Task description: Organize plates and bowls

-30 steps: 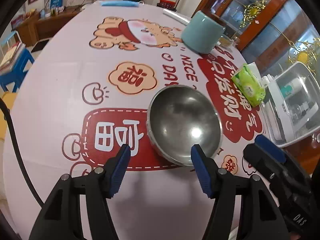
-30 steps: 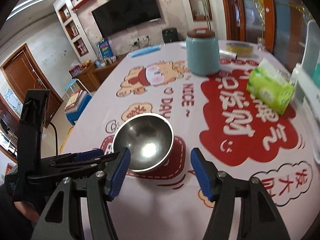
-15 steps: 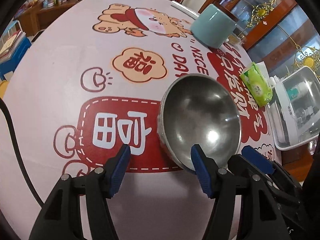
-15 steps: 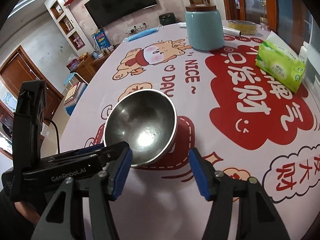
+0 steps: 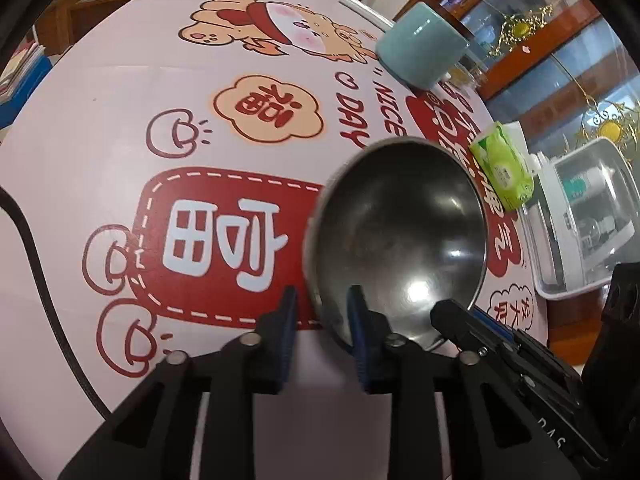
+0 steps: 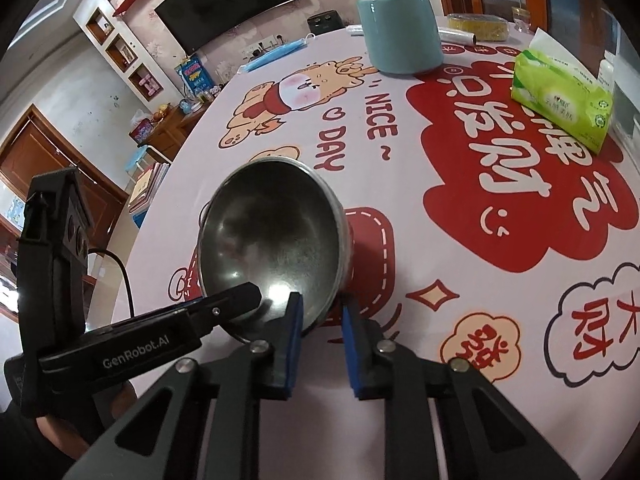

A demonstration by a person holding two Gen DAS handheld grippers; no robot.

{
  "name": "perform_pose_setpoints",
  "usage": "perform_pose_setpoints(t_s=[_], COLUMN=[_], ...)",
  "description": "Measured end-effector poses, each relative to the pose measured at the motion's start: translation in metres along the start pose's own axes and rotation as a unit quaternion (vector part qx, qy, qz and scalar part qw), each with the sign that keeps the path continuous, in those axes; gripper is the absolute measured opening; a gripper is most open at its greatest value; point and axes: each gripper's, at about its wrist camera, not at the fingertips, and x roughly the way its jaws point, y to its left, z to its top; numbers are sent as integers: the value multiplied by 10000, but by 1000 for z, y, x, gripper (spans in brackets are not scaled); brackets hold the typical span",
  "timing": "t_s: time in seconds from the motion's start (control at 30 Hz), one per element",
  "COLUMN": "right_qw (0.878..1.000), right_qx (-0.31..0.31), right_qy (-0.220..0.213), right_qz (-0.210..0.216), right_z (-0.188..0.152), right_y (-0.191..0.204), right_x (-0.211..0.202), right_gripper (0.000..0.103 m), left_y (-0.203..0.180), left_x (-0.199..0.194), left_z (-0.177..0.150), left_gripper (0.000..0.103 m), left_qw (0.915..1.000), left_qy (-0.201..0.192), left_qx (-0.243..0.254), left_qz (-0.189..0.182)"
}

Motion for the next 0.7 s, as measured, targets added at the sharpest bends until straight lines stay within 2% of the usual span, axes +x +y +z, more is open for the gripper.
perform_pose_setpoints(t_s=[0.37,0.7], right_qw=[9997,9997], right_qx=[150,212], right_qy=[198,29], right_qz=[19,84], right_z=[-10,-30], right_y=[1,14], right_x=[-10,-55], right_gripper=[16,14], left_y=[-9,-13], left_x=[-11,-48], left_z=[-21,-54], left_gripper=[17,17], left_qw=[9997,9999], left_qy=[122,59], left_qx=[107,-130], left_qz=[207,-22])
